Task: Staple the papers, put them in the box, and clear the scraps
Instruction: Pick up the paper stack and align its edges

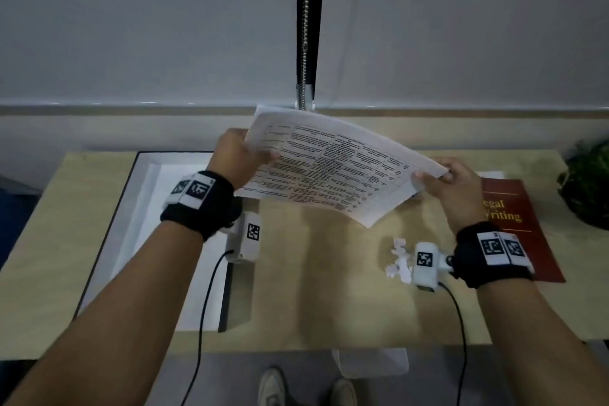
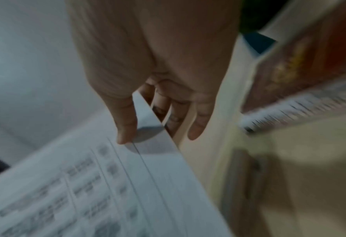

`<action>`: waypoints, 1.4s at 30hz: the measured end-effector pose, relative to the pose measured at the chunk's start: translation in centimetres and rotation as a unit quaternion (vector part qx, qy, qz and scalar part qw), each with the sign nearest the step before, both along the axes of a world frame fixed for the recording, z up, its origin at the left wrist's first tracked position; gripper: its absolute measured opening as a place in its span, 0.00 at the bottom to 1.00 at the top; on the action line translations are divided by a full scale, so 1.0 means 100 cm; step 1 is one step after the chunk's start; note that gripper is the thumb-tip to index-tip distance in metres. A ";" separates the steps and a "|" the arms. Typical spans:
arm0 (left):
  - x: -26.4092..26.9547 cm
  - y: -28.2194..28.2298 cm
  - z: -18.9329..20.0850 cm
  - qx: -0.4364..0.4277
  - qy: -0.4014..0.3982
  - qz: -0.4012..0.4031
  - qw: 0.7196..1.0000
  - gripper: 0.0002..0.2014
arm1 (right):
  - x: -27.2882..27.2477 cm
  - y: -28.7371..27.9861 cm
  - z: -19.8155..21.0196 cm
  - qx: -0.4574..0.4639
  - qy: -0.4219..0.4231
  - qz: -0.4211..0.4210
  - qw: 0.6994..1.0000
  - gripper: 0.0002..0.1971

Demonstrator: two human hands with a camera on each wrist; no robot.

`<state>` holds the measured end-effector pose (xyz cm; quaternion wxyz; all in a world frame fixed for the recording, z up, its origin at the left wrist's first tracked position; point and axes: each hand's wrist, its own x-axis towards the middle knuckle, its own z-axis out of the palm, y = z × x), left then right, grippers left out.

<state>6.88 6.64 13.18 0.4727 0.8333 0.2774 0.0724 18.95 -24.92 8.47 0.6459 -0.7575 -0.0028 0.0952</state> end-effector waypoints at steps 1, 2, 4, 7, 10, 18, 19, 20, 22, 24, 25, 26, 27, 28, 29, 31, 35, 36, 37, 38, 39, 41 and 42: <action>0.002 0.004 0.016 0.022 0.010 -0.018 1.000 0.10 | 0.005 0.000 0.009 -0.024 -0.029 0.012 0.999 0.14; 0.004 0.008 0.029 0.044 0.021 -0.033 0.998 0.11 | 0.008 0.003 0.019 -0.049 -0.051 0.036 0.997 0.19; 0.009 0.009 0.049 0.100 0.040 -0.059 0.992 0.11 | 0.009 0.014 0.036 -0.105 -0.093 0.108 0.984 0.26; 0.018 -0.007 0.065 0.162 0.075 -0.096 0.979 0.14 | 0.001 0.046 0.056 -0.154 -0.122 0.207 0.958 0.32; 0.026 -0.029 0.069 0.192 0.081 -0.152 0.966 0.14 | -0.013 0.084 0.073 -0.196 -0.157 0.282 0.926 0.25; 0.005 0.007 0.066 0.123 -0.063 -0.099 0.985 0.06 | -0.022 0.081 0.069 -0.065 -0.105 0.205 0.971 0.08; 0.000 0.010 0.061 0.059 -0.094 -0.088 0.990 0.06 | -0.022 0.077 0.065 -0.050 -0.092 0.192 0.976 0.09; -0.004 0.010 0.055 0.000 -0.124 -0.080 0.989 0.06 | -0.024 0.075 0.062 -0.039 -0.080 0.181 0.979 0.09; -0.008 0.001 0.047 -0.065 -0.184 -0.069 0.978 0.05 | -0.028 0.076 0.057 -0.015 -0.059 0.161 0.985 0.09; -0.008 -0.014 0.044 -0.095 -0.237 -0.047 0.966 0.05 | -0.031 0.079 0.055 0.013 -0.053 0.138 0.989 0.11; -0.009 -0.020 0.045 -0.093 -0.261 -0.037 0.960 0.06 | -0.033 0.080 0.054 0.026 -0.053 0.127 0.990 0.12; -0.009 -0.026 0.045 -0.078 -0.282 -0.031 0.956 0.08 | -0.036 0.081 0.054 0.033 -0.053 0.117 0.991 0.12; -0.010 -0.030 0.043 -0.057 -0.295 -0.026 0.953 0.08 | -0.038 0.081 0.052 0.037 -0.050 0.109 0.992 0.11; -0.011 -0.033 0.038 -0.039 -0.302 -0.024 0.952 0.08 | -0.040 0.081 0.049 0.037 -0.044 0.104 0.993 0.09; -0.012 -0.035 0.031 -0.028 -0.305 -0.018 0.952 0.09 | -0.042 0.080 0.044 0.037 -0.036 0.104 0.993 0.06; -0.016 -0.039 0.013 -0.017 -0.305 0.003 0.952 0.14 | -0.049 0.080 0.034 0.032 -0.021 0.107 0.993 0.07; -0.018 -0.045 -0.004 0.011 -0.325 0.038 0.945 0.27 | -0.054 0.080 0.026 0.008 -0.072 0.070 0.995 0.09; -0.017 -0.045 -0.005 0.021 -0.336 0.045 0.941 0.29 | -0.053 0.079 0.028 0.005 -0.106 0.051 0.993 0.10; -0.015 -0.045 -0.005 0.030 -0.345 0.051 0.937 0.31 | -0.053 0.078 0.029 0.010 -0.138 0.033 0.990 0.15; -0.014 -0.044 -0.005 0.038 -0.352 0.054 0.934 0.33 | -0.053 0.078 0.031 0.014 -0.166 0.020 0.986 0.23; -0.013 -0.043 -0.005 0.045 -0.355 0.055 0.932 0.34 | -0.052 0.077 0.034 0.014 -0.195 0.016 0.981 0.31; -0.010 -0.041 -0.007 0.064 -0.356 0.049 0.931 0.36 | -0.051 0.078 0.038 -0.014 -0.253 0.028 0.967 0.39; -0.009 -0.040 -0.007 0.079 -0.357 0.044 0.930 0.35 | -0.049 0.078 0.039 -0.041 -0.285 0.038 0.957 0.39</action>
